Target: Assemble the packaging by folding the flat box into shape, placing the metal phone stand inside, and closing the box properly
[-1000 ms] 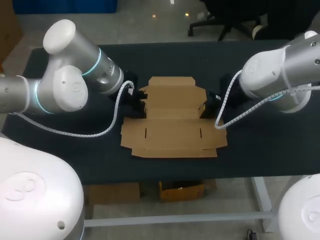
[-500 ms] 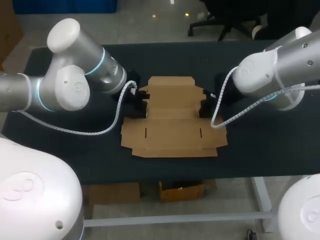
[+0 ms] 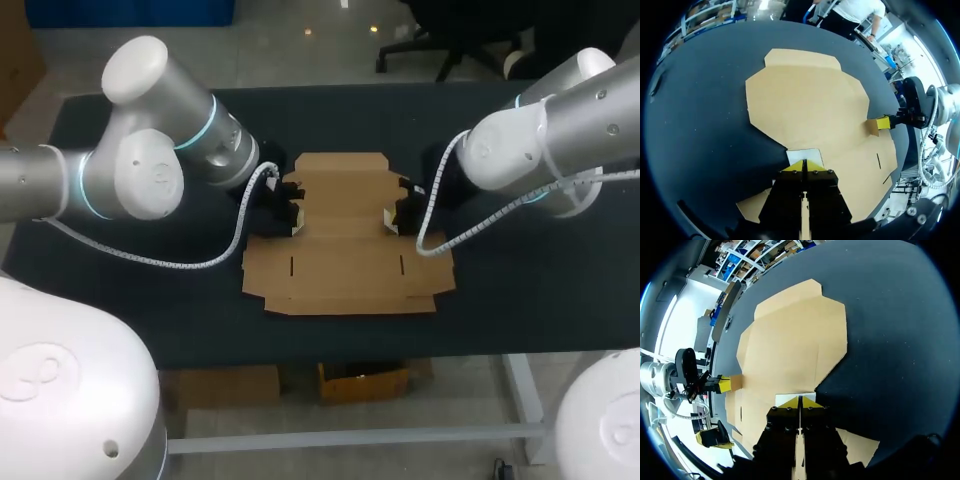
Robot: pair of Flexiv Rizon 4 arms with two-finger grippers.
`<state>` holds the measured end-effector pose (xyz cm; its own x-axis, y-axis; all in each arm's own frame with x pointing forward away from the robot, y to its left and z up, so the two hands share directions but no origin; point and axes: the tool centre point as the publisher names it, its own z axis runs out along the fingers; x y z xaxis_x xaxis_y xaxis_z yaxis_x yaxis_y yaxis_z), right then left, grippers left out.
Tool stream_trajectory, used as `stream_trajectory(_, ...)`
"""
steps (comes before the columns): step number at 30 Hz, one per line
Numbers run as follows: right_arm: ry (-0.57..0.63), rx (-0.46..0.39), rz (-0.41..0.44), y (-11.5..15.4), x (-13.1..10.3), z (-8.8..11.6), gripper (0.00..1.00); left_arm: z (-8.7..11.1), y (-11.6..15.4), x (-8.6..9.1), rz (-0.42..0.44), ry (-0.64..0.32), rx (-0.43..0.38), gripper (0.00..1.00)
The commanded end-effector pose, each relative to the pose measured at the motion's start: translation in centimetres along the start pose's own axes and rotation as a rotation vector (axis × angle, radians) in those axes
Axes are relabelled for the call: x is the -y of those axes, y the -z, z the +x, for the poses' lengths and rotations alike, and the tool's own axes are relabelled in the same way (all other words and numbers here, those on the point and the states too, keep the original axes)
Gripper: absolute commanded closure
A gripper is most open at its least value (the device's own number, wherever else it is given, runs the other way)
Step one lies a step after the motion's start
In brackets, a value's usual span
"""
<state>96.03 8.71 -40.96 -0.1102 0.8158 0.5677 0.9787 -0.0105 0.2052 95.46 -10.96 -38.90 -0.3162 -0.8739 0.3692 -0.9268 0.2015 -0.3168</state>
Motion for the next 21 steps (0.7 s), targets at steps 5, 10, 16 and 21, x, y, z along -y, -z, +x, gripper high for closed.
stream_trajectory(5, 0.004, 0.009, 0.004, -0.3, -0.1, 0.4, 1.0, 0.3, -0.5, 0.2, -0.007, 0.001, 0.009, 1.0)
stream_trajectory(10, 0.004, 0.019, 0.009, -0.5, -0.2, 0.5, 1.0, 0.5, -0.7, 0.1, -0.005, 0.001, 0.014, 1.0)
stream_trajectory(16, 0.0, 0.027, 0.017, -0.9, -0.1, 0.5, 1.0, 0.7, -1.2, 0.3, -0.01, -0.001, 0.017, 1.0)
stream_trajectory(21, -0.004, 0.031, 0.021, -1.1, -0.2, 0.5, 1.0, 0.9, -1.9, 0.4, -0.019, -0.002, 0.026, 1.0)
